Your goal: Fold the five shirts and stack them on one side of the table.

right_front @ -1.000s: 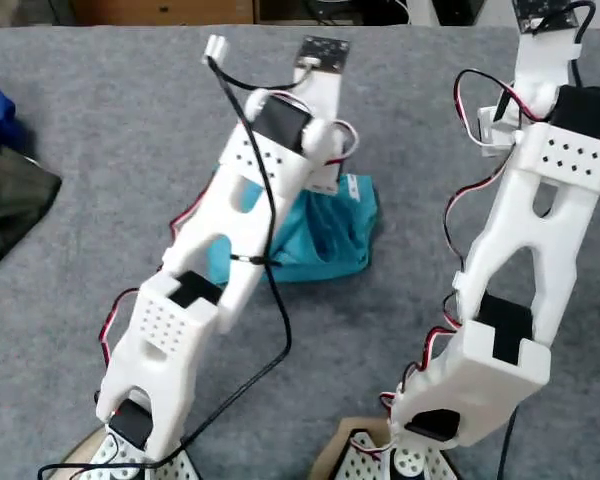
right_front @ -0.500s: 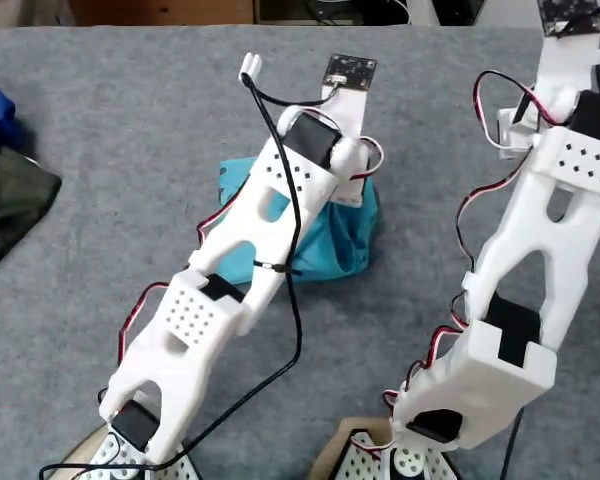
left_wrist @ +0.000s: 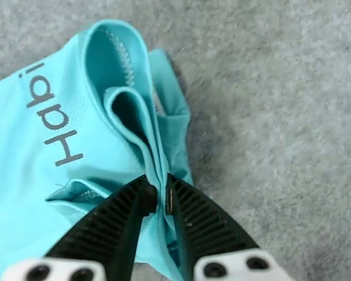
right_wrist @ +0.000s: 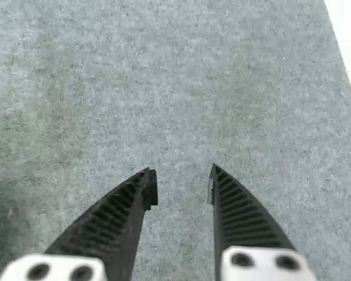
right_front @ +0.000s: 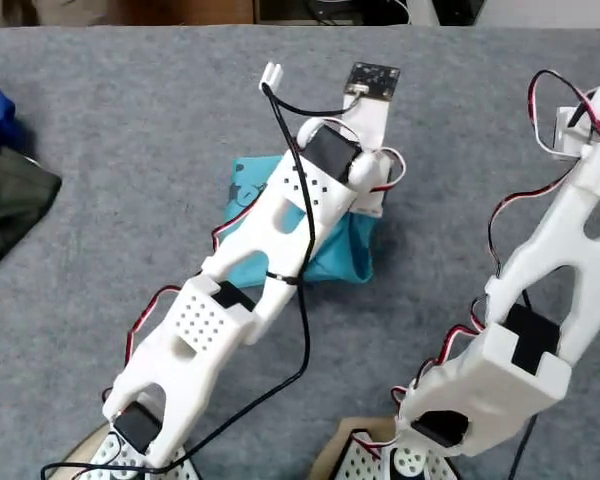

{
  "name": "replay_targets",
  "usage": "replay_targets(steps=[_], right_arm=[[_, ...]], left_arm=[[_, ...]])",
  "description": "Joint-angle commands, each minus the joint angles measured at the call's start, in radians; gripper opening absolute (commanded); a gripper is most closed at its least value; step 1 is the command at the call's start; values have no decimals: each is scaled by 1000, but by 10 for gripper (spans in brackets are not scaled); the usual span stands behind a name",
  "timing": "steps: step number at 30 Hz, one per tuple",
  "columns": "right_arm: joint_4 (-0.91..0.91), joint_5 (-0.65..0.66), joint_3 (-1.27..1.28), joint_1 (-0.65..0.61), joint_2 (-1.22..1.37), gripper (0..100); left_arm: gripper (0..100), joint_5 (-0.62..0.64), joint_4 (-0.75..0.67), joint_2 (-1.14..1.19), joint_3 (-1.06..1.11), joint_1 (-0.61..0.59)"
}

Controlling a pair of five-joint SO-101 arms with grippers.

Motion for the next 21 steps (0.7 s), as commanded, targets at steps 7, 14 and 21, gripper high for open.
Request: replay_targets(steps=[7, 14, 21], right_arm=[[5, 0, -44, 12, -62, 156], [5, 0, -41, 10, -62, 156], [5, 0, -41, 10, -62, 156]], left_arm=[[19, 8, -49, -15, -38, 29], [22, 5, -49, 7, -40, 43], [195, 9, -44, 39, -49, 31]])
